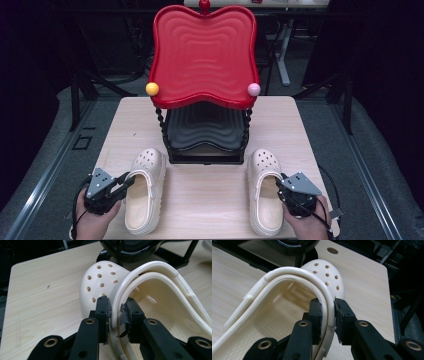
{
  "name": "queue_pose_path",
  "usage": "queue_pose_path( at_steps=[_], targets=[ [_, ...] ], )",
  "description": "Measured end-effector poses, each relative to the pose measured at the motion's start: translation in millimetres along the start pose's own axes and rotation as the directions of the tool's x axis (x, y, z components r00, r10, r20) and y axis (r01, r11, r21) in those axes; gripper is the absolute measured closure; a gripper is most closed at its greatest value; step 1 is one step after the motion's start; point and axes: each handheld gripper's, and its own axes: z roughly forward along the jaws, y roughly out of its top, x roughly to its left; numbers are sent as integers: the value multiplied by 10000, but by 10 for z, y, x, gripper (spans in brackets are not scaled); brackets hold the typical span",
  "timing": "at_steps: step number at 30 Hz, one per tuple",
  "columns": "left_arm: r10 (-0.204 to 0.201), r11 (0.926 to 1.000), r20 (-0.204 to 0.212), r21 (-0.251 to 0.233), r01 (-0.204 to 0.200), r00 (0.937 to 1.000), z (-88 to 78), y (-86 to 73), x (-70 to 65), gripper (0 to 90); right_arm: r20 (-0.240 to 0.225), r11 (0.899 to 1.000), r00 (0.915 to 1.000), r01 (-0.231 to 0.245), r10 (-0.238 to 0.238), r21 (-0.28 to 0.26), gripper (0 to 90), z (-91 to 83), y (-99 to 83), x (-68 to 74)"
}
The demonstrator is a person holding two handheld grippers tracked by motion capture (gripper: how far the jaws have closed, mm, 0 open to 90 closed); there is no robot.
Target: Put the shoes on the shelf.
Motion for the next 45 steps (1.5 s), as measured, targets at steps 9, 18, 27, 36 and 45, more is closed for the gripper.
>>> queue_pose_path(
  at_steps=[9, 18, 27, 36, 45],
  targets=[
    [230, 9978, 188, -628, -218, 9996, -206, 148, -154, 757, -252, 9978, 9997, 11, -28, -670, 763, -248, 144, 69],
    [613, 9934, 426, -1001, -568, 9972, -228, 292, -321, 757, -369, 9938, 9990, 205, -247, -1089, 763, -400, 244, 150],
    [945, 9884, 712, -1256, -850, 9930, -151, 425, -478, 757, -576, 9871, 9976, 278, -373, -1577, 762, -426, 353, 239],
    [1214, 9837, 827, -1436, -1087, 9892, -16, 614, -564, 758, -771, 9798, 9941, 603, -762, -1905, 763, -345, 533, 353],
    [1684, 9773, 575, -1400, -1590, 9840, 202, 796, -654, 758, -792, 9727, 9901, 966, -1155, -2110, 762, -168, 790, 478]
  ],
)
